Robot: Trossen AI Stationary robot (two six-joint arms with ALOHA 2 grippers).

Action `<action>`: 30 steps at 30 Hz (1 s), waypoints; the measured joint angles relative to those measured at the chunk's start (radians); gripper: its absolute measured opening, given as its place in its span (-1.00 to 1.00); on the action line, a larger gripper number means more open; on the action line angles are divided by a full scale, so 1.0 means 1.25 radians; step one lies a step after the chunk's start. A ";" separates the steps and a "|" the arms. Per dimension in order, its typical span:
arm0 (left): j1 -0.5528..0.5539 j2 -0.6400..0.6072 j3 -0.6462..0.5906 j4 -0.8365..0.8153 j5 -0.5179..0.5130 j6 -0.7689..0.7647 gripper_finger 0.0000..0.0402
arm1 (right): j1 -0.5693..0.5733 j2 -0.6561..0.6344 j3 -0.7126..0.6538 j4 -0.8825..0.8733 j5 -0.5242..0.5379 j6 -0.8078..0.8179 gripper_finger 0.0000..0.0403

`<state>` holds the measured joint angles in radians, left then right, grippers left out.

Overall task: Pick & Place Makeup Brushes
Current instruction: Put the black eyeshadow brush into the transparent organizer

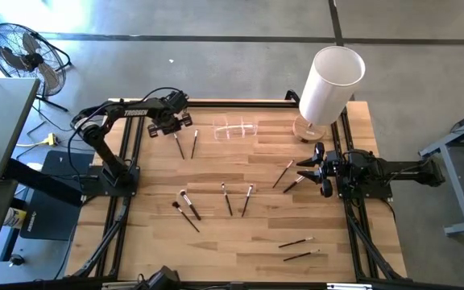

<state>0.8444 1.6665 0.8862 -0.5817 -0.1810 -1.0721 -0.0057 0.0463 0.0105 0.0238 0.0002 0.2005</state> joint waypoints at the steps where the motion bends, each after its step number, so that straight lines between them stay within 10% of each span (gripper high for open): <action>1: 0.000 0.000 0.000 0.002 -0.004 0.002 -0.97 | 0.000 0.000 0.000 0.000 0.000 0.000 -0.29; 30: -0.203 -0.096 -0.003 0.010 -0.085 0.042 -1.00 | 0.000 0.000 0.000 0.000 0.000 0.000 -0.29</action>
<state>0.5901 1.5461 0.8829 -0.5686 -0.2873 -1.0196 -0.0055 0.0462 0.0105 0.0238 0.0000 0.2005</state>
